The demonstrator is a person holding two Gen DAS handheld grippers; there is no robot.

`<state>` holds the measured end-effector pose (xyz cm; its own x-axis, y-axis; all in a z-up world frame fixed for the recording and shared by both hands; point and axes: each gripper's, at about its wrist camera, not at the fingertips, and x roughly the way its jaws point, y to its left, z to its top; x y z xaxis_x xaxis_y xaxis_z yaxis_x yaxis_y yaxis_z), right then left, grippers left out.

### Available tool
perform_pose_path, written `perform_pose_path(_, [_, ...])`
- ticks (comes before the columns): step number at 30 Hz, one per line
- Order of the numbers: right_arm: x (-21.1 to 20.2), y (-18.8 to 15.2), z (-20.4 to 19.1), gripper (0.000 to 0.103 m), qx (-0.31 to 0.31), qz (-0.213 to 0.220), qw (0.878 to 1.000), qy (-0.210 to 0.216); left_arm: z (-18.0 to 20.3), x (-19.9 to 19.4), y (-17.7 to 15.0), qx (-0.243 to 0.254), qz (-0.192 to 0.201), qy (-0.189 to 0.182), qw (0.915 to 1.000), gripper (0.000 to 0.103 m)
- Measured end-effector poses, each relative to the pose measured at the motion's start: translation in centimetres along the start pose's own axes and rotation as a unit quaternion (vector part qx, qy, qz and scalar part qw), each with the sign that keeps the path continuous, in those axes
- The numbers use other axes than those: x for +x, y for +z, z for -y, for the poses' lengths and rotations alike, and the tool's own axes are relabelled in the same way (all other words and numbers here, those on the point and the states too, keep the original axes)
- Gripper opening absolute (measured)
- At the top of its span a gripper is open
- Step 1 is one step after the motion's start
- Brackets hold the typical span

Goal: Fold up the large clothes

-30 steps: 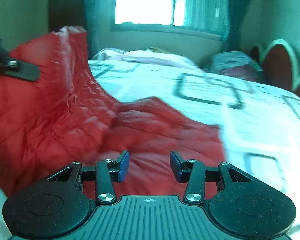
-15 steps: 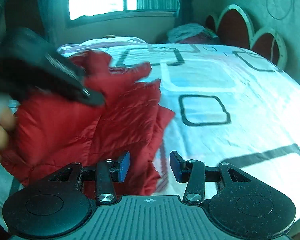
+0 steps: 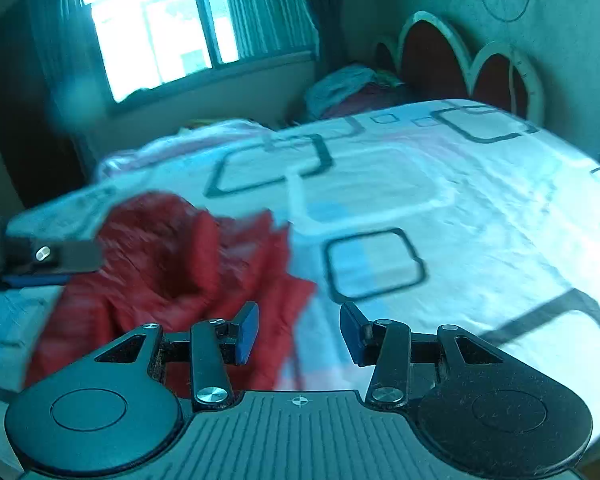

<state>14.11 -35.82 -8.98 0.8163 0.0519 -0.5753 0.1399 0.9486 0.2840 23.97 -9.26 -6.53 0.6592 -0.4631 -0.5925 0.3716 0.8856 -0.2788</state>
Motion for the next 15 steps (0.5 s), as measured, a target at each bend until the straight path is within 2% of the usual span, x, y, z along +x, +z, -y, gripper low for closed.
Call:
perform_pose_path(1, [0.3,0.4,-0.3,0.047,0.005,-0.004,1.0,0.012,-1.4,-0.3,-0.2,-0.005,0.009,0.03,0.9995,0.069])
perform_pose_path(2, [0.5,0.6,-0.6,0.064,0.009,-0.007,1.0,0.023,-2.7,-0.4,-0.3,-0.008,0.012,0.055,0.9984,0.068])
perform_pose_path(3, [0.6,0.8,-1.0,0.074,0.014,-0.007,0.999,0.034,-3.8,-0.4,-0.5,-0.007,0.013,0.077,0.997,0.067])
perform_pose_path(4, [0.7,0.8,-1.5,0.08,0.013,-0.007,0.999,0.042,-5.0,-0.3,-1.0,-0.008,0.013,0.099,0.995,0.065])
perform_pose_path(6, [1.0,0.9,-2.5,0.08,0.006,-0.014,0.998,0.055,-6.9,-0.1,-1.9,-0.017,0.011,0.134,0.9908,0.063])
perform_pose_path(8, [2.1,1.0,-3.0,0.08,0.019,-0.036,0.996,0.077,-8.5,0.6,-2.8,-0.029,0.006,0.154,0.9876,0.055])
perform_pose_path(10, [2.7,0.7,-3.1,0.08,0.048,-0.057,0.993,0.096,-8.9,1.5,-3.4,-0.03,-0.003,0.15,0.9883,0.041])
perform_pose_path(11, [2.9,0.5,-3.2,0.08,0.054,-0.063,0.991,0.102,-8.5,2.2,-3.7,-0.022,-0.006,0.143,0.9894,0.037])
perform_pose_path(12, [2.8,0.3,-3.4,0.08,0.053,-0.065,0.991,0.107,-7.7,2.9,-3.8,-0.009,-0.004,0.139,0.9902,0.027])
perform_pose_path(13, [2.6,0.1,-3.7,0.074,0.044,-0.066,0.991,0.109,-6.9,3.5,-4.1,0.012,-0.001,0.135,0.9908,0.017])
perform_pose_path(14, [2.9,0.0,-3.7,0.065,0.038,-0.073,0.99,0.112,-6.3,3.6,-4.3,0.028,0.001,0.132,0.9908,0.013])
perform_pose_path(15, [2.8,-0.3,-3.8,0.064,0.038,-0.081,0.989,0.115,-5.7,4.0,-4.4,0.039,0.001,0.128,0.991,0.006])
